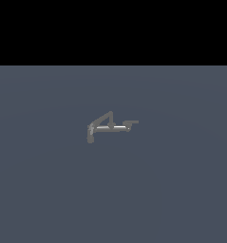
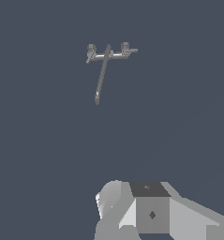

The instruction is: Turn on the faucet by rotating a designated handle.

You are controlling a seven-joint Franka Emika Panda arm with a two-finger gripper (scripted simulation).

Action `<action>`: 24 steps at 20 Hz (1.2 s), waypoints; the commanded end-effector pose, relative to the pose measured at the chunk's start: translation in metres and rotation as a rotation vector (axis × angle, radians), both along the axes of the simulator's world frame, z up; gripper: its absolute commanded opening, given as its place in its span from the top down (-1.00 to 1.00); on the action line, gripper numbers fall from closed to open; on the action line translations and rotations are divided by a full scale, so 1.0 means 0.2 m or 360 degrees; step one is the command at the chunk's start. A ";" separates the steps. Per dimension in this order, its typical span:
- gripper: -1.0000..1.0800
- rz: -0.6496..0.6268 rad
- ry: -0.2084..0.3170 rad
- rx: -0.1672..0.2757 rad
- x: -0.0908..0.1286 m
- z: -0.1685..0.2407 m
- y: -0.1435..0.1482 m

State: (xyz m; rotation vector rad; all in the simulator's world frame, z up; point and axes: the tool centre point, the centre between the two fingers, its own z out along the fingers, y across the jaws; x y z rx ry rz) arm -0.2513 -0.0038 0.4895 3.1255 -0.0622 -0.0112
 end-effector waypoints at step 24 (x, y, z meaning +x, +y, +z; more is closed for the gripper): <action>1.00 -0.0486 -0.0004 0.0007 0.36 -0.43 0.16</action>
